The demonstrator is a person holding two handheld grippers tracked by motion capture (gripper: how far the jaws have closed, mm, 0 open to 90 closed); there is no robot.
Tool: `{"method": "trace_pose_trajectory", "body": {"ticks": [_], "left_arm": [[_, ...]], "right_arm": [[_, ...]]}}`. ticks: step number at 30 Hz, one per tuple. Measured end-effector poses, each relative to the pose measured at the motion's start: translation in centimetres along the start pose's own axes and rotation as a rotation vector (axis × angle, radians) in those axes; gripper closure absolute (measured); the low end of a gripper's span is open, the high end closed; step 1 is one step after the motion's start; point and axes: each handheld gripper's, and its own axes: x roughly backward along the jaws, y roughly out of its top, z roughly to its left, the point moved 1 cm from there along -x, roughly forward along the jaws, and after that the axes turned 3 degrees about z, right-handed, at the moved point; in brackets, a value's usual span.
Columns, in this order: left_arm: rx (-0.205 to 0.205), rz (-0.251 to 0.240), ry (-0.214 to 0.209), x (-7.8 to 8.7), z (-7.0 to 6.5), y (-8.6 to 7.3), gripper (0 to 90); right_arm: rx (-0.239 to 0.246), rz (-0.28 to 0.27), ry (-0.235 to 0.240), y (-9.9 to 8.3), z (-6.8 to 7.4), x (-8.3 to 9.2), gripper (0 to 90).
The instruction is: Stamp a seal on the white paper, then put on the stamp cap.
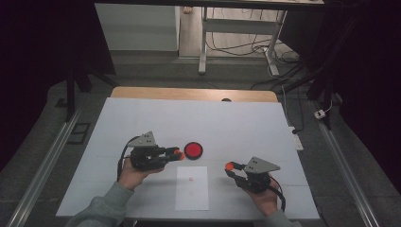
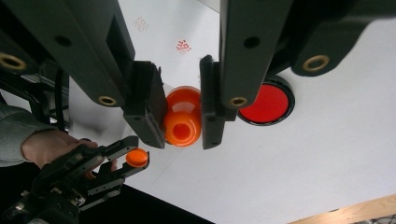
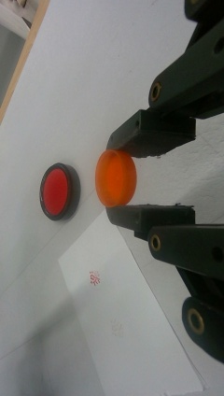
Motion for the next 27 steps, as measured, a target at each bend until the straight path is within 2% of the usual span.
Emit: {"method": "trace_pose_trajectory", "body": {"ticks": [7,27], "left_arm": [[-0.014,0.002,-0.010,-0.2,-0.4,0.6,72.5],[-0.031,0.012,-0.017,-0.7,-0.8,1.1,72.5]], "right_arm": [[0.007,-0.003,0.011,0.4,0.3,-0.4,64.3],[0.017,-0.019,0.051,1.7,1.3,-2.1,64.3]]}}
